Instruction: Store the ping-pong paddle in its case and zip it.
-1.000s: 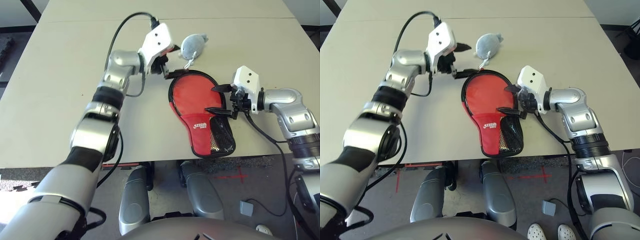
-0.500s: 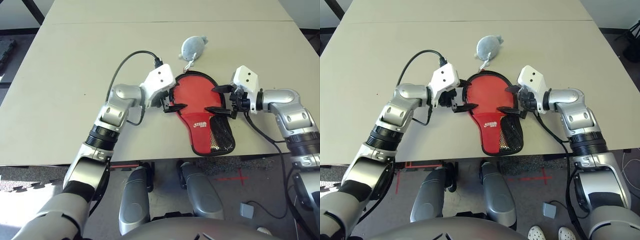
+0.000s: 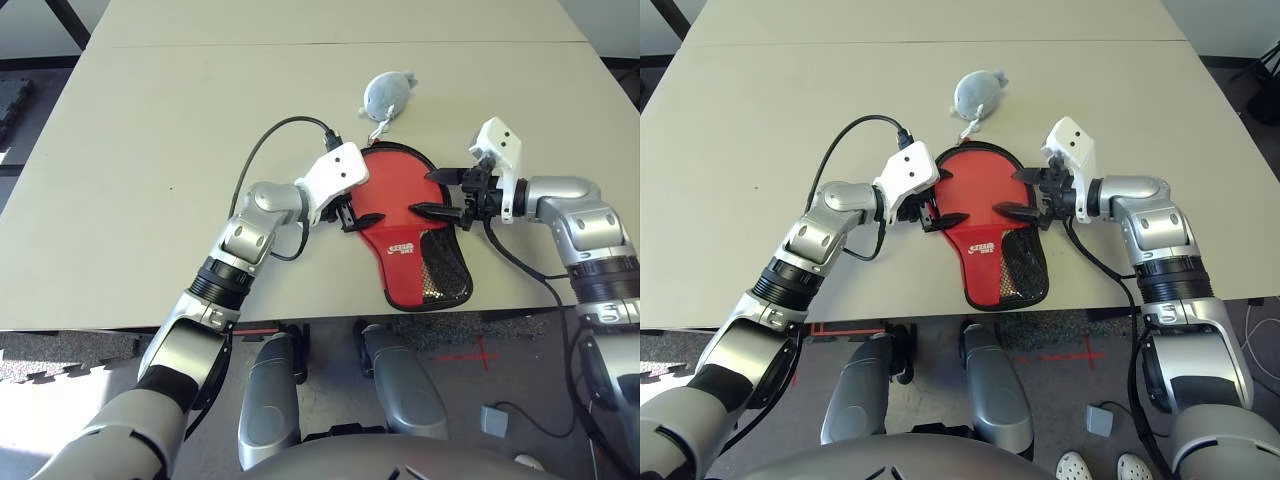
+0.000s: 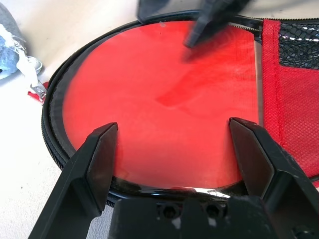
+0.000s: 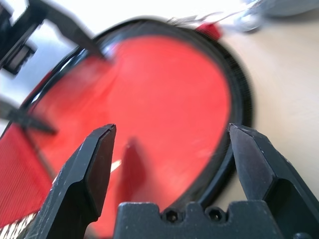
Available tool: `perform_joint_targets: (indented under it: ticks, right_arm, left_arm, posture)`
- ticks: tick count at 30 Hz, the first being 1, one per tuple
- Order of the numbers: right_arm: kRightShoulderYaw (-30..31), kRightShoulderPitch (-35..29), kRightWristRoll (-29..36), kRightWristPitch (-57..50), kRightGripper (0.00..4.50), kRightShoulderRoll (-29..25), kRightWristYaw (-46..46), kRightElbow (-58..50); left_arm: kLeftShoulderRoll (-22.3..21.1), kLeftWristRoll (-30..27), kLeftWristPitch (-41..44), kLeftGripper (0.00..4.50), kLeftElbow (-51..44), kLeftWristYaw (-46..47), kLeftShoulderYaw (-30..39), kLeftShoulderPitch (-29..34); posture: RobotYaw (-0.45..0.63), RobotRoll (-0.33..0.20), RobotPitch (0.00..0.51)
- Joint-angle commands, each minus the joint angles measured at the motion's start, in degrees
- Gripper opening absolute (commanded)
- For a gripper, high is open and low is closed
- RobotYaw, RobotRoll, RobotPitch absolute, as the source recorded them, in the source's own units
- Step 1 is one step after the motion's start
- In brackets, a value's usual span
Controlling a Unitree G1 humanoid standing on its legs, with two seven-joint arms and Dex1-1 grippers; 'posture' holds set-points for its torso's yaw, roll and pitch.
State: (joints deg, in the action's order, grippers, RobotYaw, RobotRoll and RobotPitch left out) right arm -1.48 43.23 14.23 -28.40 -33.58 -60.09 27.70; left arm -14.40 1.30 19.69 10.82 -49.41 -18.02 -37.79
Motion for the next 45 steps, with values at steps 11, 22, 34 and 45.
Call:
perform_joint_targets:
  ticks: [11,22,34,45]
  right_arm:
    - [-10.2,20.0,1.4,6.9,4.50,7.6,17.0,32.9]
    - [-18.5,28.1,3.4,12.7,4.50,13.5,29.5,46.0]
    - [-23.7,31.2,3.7,15.9,4.50,20.1,39.8,49.0]
    - [-24.3,30.8,2.2,17.7,0.93,20.5,42.0,49.2]
  left_arm:
    - [-0.4,1.8,7.1,4.46,-0.7,2.3,-3.9,4.4]
    - [-1.5,1.3,10.6,4.46,-5.8,3.6,-4.6,7.1]
    - [-2.5,1.0,12.4,4.46,-8.2,4.3,-4.9,7.3]
    - [-2.5,0.5,13.6,4.50,-9.4,5.5,-4.9,7.6]
  posture:
    - [-0.16,0.000,0.303]
    - [-0.10,0.000,0.311]
    - [-0.02,0.000,0.319]
    - [0.00,0.000,0.325]
